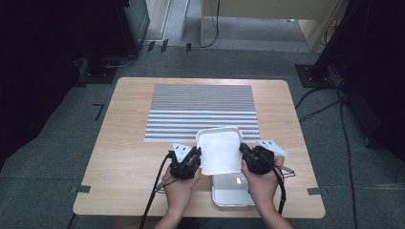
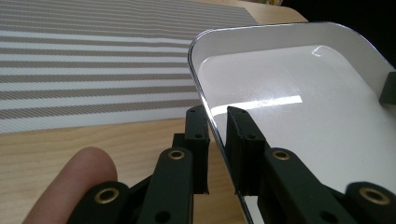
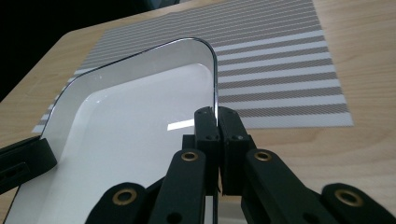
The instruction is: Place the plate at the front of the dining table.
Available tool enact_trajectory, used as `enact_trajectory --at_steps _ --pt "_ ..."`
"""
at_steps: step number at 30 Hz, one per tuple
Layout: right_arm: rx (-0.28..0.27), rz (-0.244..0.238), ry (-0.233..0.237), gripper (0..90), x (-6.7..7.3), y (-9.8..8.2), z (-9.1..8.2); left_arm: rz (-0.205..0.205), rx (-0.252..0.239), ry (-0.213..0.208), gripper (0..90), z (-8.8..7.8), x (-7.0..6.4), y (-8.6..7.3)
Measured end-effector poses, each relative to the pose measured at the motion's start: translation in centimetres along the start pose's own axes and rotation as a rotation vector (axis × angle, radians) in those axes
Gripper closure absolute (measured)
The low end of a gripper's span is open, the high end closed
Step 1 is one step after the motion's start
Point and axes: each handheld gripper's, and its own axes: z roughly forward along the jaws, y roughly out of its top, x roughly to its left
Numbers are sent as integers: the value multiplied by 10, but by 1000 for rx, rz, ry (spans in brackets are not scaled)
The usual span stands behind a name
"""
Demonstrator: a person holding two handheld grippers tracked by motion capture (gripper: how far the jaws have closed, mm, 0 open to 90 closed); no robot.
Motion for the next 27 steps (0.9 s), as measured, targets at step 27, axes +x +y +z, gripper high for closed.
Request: enact_trajectory --at_steps 27 --pt "92 51 42 893 18 57 122 -100 51 101 865 85 66 65"
